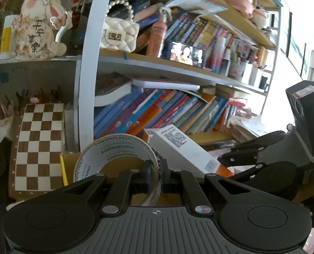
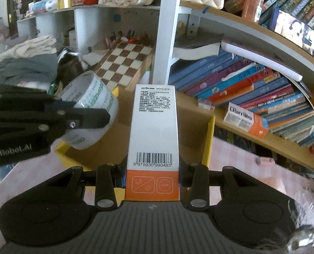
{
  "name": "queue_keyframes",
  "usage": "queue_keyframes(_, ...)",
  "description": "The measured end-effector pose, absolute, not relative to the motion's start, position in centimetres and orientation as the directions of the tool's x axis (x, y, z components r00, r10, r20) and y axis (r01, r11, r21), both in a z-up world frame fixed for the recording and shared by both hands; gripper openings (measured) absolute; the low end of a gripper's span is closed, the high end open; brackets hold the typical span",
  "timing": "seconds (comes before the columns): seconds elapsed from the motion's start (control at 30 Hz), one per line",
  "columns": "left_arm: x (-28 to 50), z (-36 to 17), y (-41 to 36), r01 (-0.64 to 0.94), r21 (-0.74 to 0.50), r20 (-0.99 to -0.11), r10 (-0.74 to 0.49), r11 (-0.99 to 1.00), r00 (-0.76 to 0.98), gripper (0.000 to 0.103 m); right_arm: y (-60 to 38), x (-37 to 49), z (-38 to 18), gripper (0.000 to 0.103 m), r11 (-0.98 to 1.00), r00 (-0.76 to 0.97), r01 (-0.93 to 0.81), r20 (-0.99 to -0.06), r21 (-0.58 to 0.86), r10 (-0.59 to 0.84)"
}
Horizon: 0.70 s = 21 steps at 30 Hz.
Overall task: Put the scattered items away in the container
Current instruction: 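Lift the tape roll and usmile box and carry both over the yellow box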
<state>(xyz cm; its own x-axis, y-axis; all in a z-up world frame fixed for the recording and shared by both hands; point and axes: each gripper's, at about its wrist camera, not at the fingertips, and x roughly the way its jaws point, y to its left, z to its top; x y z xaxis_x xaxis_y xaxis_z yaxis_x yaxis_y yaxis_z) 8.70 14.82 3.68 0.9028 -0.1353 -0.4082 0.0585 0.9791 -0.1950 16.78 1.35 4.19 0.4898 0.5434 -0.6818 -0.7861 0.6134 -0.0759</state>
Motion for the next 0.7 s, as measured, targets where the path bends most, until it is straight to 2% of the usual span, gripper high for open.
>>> queue_keyframes(0.23, 12.3, 1.4, 16.3, 0.019, -0.218, -0.462, -0.120, 0.976, 0.878, 0.007, 3.9, 20.9, 2.6, 0.038, 0.640, 0.486, -0.766, -0.703, -0.056, 0.519)
queue_keyframes(0.7, 16.3, -4.0, 18.0, -0.032, -0.211, -0.617, -0.107, 0.977, 0.780, 0.007, 6.6, 25.2, -3.7, 0.038, 0.647, 0.399, -0.761, -0.820, -0.047, 0.410)
